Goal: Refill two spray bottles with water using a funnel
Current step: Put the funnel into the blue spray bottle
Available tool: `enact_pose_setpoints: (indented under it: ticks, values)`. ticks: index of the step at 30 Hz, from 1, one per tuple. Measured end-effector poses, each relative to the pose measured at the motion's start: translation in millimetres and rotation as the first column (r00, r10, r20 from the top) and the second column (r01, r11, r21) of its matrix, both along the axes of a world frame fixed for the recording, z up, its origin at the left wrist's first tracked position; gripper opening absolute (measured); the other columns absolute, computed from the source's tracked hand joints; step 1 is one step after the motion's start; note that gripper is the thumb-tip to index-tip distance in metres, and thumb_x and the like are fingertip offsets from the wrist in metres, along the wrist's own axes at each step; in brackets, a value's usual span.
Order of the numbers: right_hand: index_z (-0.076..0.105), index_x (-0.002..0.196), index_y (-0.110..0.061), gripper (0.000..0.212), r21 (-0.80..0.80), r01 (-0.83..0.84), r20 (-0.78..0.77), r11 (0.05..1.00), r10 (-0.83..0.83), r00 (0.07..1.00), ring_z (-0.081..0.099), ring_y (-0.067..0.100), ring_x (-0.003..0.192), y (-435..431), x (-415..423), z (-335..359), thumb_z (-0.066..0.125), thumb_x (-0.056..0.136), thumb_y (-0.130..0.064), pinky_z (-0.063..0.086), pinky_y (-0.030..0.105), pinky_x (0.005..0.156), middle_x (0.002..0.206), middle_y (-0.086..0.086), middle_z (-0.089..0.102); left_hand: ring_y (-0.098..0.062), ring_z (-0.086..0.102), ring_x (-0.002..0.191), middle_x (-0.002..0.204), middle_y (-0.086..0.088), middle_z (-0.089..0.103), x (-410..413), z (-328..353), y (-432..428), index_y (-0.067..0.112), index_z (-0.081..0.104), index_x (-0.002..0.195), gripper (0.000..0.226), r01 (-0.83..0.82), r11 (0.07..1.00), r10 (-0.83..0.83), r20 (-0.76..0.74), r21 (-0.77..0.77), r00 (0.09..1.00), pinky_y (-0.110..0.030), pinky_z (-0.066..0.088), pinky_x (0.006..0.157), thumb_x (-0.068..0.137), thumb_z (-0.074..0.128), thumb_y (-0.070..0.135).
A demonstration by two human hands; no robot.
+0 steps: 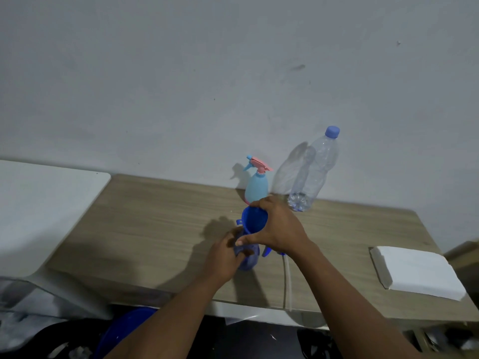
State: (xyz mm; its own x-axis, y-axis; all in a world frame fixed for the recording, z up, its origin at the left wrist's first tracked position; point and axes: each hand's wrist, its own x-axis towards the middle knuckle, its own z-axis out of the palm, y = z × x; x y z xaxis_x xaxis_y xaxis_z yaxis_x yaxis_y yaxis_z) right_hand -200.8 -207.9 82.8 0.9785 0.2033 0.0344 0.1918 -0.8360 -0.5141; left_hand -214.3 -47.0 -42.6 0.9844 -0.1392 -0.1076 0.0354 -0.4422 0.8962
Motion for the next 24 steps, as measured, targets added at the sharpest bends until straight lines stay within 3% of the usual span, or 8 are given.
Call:
enact_pose_setpoints:
  ticks: [3,6,8,13,16,18,21,24]
  values:
    - [0.057,0.133,-0.030,0.094,0.026,-0.046,-0.047,0.999,0.047,0.998,0.053,0.008,0.109,-3,-1,-6,0.083,0.051,-0.069,0.054,0.034,0.091,0.126,-0.011,0.049,-0.007,0.065,0.085,0.092,0.014,0.066,0,-1,0,0.027,0.059,0.112,0.039,0.001,0.999,-0.002,0.018,0.051,1.000,-0.017,0.048,0.070,0.077,0.069,0.013]
    - [0.053,0.134,-0.029,0.091,0.101,-0.017,-0.042,0.995,0.021,0.999,0.054,0.008,0.109,-4,-5,-9,0.087,0.055,-0.059,0.054,0.033,0.093,0.128,-0.008,0.051,-0.006,0.061,0.076,0.085,0.015,0.062,-1,3,0,0.027,0.059,0.113,0.042,-0.007,0.998,0.003,0.052,0.068,0.999,-0.014,0.042,0.063,0.076,0.067,0.010]
    - [0.044,0.138,-0.032,0.100,0.162,0.003,-0.038,0.987,0.003,0.999,0.054,0.007,0.110,-4,-8,-10,0.088,0.053,-0.058,0.054,0.032,0.094,0.130,-0.010,0.051,-0.006,0.059,0.074,0.084,0.015,0.061,-1,4,-1,0.027,0.059,0.112,0.041,-0.004,0.998,0.000,0.061,0.067,0.998,-0.014,0.040,0.060,0.076,0.066,0.010]
    - [0.029,0.148,-0.037,0.119,0.217,0.003,-0.057,0.976,0.010,0.998,0.050,0.002,0.112,-6,-11,-12,0.090,0.048,-0.060,0.051,0.027,0.092,0.135,-0.013,0.047,-0.004,0.065,0.083,0.096,0.014,0.067,-5,0,-1,0.035,0.053,0.119,0.047,-0.003,1.000,0.001,0.062,0.031,0.998,-0.028,0.054,0.069,0.078,0.068,0.020]
    - [0.025,0.150,-0.037,0.126,0.241,-0.010,-0.060,0.970,0.025,0.998,0.051,0.002,0.111,-9,-14,-13,0.091,0.045,-0.060,0.047,0.022,0.090,0.140,-0.012,0.046,-0.002,0.064,0.092,0.104,0.018,0.066,-8,1,-1,0.036,0.052,0.123,0.050,-0.013,1.000,0.012,0.066,0.008,0.998,-0.024,0.053,0.074,0.080,0.070,0.022]
    - [0.023,0.150,-0.040,0.128,0.270,-0.006,-0.064,0.963,0.024,0.998,0.052,0.003,0.113,-12,-16,-16,0.090,0.043,-0.062,0.048,0.023,0.091,0.141,-0.014,0.045,-0.003,0.064,0.097,0.109,0.019,0.065,-10,0,0,0.038,0.050,0.125,0.051,-0.013,1.000,0.013,0.087,0.002,0.996,-0.028,0.054,0.078,0.079,0.071,0.028]
    - [0.023,0.150,-0.044,0.129,0.349,0.029,-0.072,0.937,-0.005,0.997,0.053,0.003,0.116,-20,-21,-20,0.091,0.042,-0.064,0.051,0.023,0.089,0.139,-0.019,0.044,-0.006,0.060,0.103,0.117,0.020,0.057,-17,-1,2,0.037,0.043,0.132,0.060,-0.046,0.999,0.045,0.080,0.014,0.996,-0.034,0.053,0.083,0.078,0.071,0.042]
    - [0.025,0.150,-0.046,0.117,0.492,0.113,-0.072,0.863,-0.089,0.993,0.055,0.002,0.113,-36,-32,-30,0.089,0.053,-0.058,0.049,0.016,0.079,0.131,-0.018,0.049,-0.003,0.051,0.101,0.112,0.016,0.050,-38,-7,-2,0.031,0.049,0.121,0.052,-0.165,0.984,0.148,0.196,0.071,0.969,-0.027,0.047,0.082,0.079,0.076,0.042]
